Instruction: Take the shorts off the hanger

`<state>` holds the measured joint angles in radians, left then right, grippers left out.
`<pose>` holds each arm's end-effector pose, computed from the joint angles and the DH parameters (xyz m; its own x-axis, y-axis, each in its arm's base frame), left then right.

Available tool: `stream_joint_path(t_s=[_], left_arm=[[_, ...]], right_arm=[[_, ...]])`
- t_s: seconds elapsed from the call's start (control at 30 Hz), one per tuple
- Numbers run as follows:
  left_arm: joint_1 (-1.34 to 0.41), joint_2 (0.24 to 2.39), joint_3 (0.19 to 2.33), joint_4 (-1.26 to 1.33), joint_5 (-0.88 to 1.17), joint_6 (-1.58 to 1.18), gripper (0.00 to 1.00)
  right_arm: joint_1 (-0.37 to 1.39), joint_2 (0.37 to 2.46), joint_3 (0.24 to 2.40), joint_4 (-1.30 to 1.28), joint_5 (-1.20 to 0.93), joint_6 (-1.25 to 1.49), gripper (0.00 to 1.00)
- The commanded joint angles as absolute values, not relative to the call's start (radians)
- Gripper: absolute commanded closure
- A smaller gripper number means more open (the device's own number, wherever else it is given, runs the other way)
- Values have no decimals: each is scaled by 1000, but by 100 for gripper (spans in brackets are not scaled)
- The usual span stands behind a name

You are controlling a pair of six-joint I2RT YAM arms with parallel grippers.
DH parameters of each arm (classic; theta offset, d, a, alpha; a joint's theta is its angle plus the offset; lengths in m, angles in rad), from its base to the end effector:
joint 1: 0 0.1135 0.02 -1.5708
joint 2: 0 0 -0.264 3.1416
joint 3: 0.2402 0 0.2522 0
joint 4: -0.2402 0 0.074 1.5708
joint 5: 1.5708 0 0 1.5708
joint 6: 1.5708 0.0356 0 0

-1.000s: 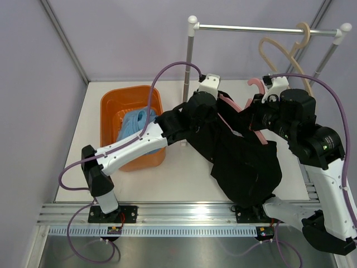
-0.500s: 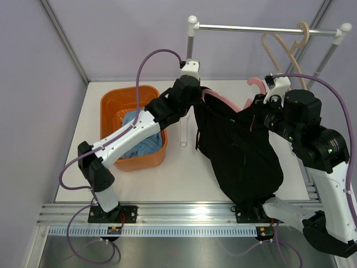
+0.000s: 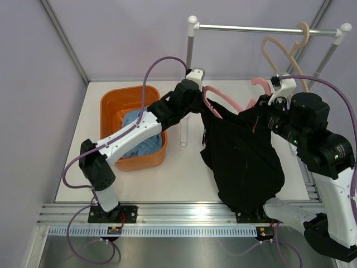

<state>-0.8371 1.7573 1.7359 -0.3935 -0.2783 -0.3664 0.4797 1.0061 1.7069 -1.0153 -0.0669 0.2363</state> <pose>0.2846 -0.3011 0.3840 -0.4475 -0.0180 -0.8941 0.4129 0.8827 -0.2245 0.1155 0.0628 0.5065 -0.3878 0.0616 -0.9197 -0.4383 0.8655 0.2427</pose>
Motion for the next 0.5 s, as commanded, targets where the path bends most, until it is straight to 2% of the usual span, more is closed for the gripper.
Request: stream_joint_path(t_s=[0.0, 0.2, 0.4, 0.47], left_arm=[[-833, 1694, 1686, -334, -235, -348, 100], [-937, 1603, 1619, -289, -172, -282, 100], [-1074, 1404, 1461, -144, 142, -163, 100], [-1109, 1334, 1402, -121, 347, -118, 100]], right_arm=[[489, 974, 1709, -970, -71, 261, 100], [488, 979, 1675, -911, 15, 276, 100], [488, 1009, 1605, -801, 126, 285, 100], [488, 1026, 1588, -763, 144, 290, 100]])
